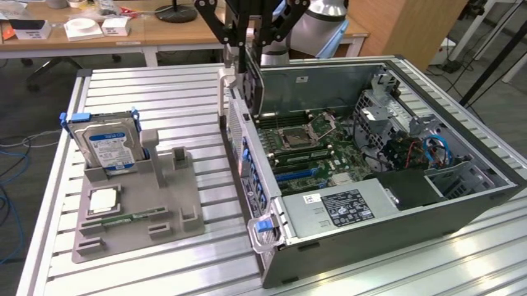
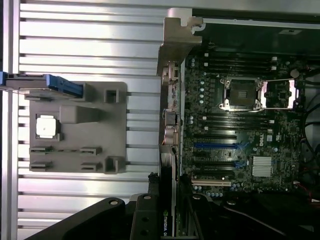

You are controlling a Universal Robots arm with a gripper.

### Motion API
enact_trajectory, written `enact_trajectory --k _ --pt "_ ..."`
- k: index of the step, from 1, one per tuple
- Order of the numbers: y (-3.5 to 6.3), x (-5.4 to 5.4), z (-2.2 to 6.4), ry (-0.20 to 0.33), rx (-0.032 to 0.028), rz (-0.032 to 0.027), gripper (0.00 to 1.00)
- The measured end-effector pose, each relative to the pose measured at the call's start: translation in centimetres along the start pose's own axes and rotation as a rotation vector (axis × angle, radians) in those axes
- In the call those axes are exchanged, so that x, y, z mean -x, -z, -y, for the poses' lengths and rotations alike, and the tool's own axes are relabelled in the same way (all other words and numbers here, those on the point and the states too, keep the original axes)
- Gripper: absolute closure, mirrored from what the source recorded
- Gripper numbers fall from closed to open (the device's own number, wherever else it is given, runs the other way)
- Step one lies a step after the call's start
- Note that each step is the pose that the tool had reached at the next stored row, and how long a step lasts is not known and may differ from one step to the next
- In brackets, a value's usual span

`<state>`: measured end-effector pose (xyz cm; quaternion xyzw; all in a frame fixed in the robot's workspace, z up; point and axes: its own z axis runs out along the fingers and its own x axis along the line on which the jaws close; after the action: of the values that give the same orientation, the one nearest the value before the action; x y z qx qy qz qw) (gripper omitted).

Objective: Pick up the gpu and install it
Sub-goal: 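Pick up the gpu and move the gpu toward the slot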

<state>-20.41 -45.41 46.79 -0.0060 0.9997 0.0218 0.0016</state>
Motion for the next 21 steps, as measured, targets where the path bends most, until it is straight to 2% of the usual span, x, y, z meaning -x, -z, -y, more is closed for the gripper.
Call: enact_trajectory --k 21 --pt "-0.01 2.1 0.03 0.000 0.0000 0.0000 0.74"
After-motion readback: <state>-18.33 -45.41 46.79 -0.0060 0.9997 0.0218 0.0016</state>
